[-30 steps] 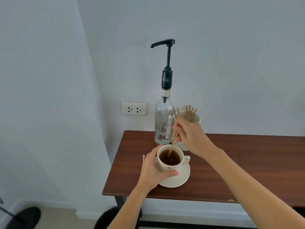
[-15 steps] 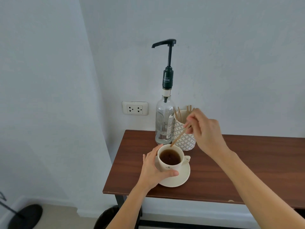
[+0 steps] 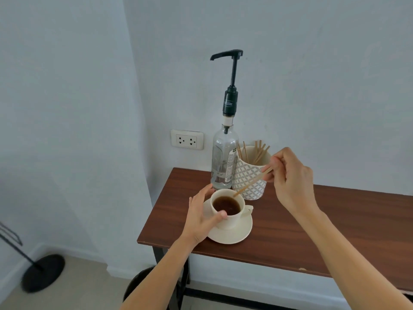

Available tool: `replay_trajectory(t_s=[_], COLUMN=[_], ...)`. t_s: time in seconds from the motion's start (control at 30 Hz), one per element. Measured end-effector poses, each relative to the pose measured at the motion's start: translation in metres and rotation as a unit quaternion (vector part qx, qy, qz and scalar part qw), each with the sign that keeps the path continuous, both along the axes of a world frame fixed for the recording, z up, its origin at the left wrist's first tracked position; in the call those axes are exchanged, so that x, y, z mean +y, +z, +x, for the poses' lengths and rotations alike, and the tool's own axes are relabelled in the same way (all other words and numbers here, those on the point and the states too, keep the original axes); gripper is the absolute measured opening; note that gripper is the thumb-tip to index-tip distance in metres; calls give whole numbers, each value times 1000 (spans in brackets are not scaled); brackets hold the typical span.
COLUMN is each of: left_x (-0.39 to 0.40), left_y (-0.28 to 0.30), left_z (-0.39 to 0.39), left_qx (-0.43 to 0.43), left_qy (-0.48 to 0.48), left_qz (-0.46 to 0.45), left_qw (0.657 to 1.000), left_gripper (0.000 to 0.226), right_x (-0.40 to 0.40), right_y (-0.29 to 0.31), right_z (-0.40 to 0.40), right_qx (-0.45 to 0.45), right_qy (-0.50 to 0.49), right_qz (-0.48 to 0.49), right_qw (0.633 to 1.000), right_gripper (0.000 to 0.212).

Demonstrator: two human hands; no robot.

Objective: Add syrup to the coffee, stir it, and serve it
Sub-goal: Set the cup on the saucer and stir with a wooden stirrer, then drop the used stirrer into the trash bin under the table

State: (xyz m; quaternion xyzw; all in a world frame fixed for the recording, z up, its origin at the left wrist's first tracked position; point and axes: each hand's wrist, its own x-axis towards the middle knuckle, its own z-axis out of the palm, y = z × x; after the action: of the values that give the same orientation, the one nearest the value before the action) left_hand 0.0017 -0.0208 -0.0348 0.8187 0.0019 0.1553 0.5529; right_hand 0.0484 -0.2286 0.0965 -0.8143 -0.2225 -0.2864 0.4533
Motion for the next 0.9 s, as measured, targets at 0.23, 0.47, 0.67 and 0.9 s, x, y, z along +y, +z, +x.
replay_trajectory(t_s=[0.23,0.47,0.67,0.9], left_x=[50,215,341,397], left_y=[7,14,10,-19], left_z=[-9,-5,7,26], left_qx=[-49,-76,12,74], left_qy=[140,277,260,187], left_qz=[45,122,215,317], left_qw=[988,950,941,927], left_gripper=[54,43,54,60], right_x=[13,106,231,349], right_y=[4,-3,-54,-138], right_z=[8,-30,-85,-128], right_qx=[113,186,189,183], right_qy=[-19,67,69,67], right_qz=[162,235,154,-34], right_qw=[980,952,967,980], right_gripper=[17,20,14,7])
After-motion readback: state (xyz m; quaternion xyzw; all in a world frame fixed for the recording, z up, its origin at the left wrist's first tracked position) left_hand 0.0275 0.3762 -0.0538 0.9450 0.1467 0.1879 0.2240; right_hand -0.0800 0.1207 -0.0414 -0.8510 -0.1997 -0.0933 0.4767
